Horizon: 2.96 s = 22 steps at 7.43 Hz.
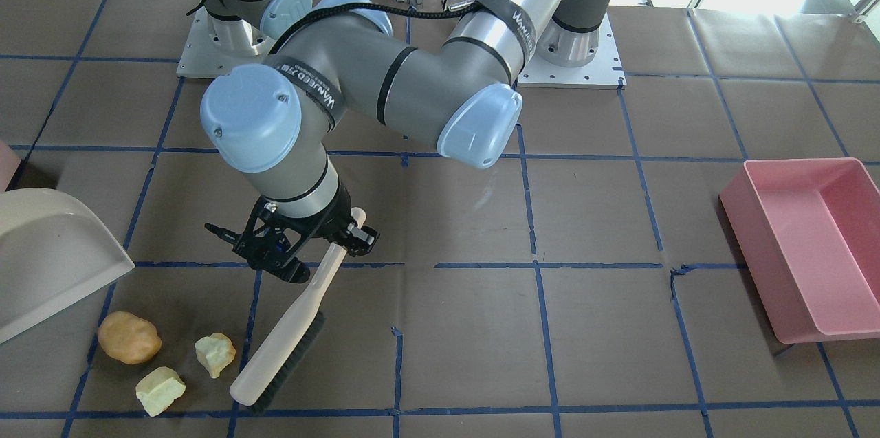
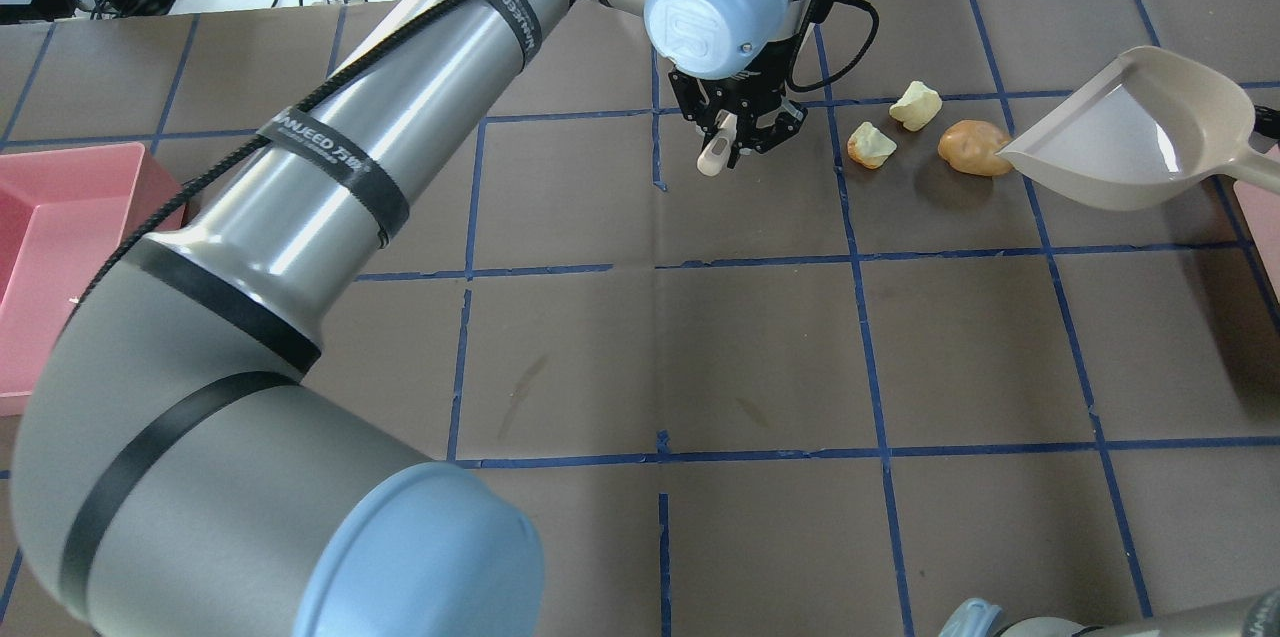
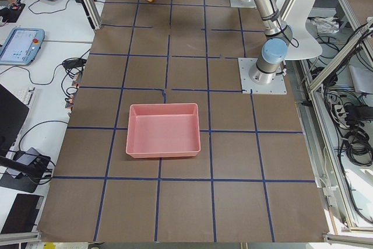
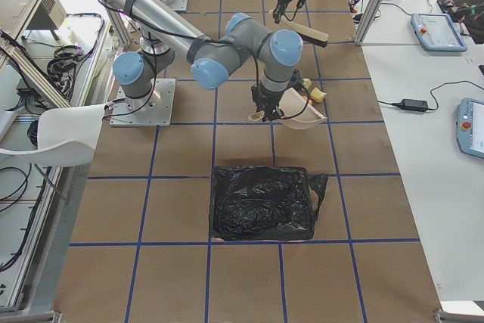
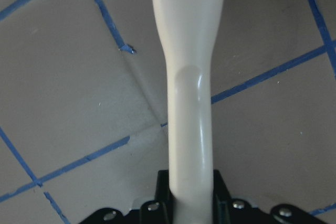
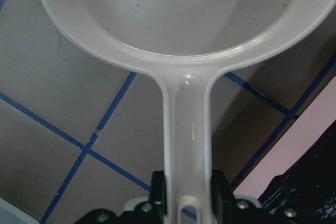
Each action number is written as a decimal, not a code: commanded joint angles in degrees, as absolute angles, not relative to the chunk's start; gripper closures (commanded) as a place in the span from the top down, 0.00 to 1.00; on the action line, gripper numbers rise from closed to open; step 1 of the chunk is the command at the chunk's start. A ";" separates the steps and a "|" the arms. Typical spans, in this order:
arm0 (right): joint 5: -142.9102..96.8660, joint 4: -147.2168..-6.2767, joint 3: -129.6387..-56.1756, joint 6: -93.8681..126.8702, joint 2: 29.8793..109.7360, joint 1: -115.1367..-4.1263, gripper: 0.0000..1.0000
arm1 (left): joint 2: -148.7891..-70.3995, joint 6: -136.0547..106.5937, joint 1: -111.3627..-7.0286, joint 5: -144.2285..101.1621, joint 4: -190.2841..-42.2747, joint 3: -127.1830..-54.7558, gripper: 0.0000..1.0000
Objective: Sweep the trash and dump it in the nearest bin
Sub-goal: 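Carry brush toward debris while right gripper sets dustpan beyond it, then sweep the bread pieces with the left gripper's brush into the dustpan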
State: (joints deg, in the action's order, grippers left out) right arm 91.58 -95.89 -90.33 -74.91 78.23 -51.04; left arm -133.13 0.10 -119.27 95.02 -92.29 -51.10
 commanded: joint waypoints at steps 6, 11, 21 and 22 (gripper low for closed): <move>91.50 -107.12 -90.35 -88.49 68.74 -47.72 0.13 | -145.72 -1.57 -124.10 94.13 -90.18 -40.69 0.00; 91.49 -109.78 -90.35 -93.51 66.45 -47.72 0.13 | -145.99 -23.81 -126.29 93.78 -88.15 -40.96 0.00; 91.23 -108.90 -90.17 -95.19 64.69 -48.34 0.15 | -150.73 -19.53 -132.62 89.41 -82.88 -38.07 0.01; 91.40 -108.81 -90.09 -95.27 64.86 -48.43 0.15 | -151.08 -19.08 -133.85 89.04 -82.10 -37.36 0.01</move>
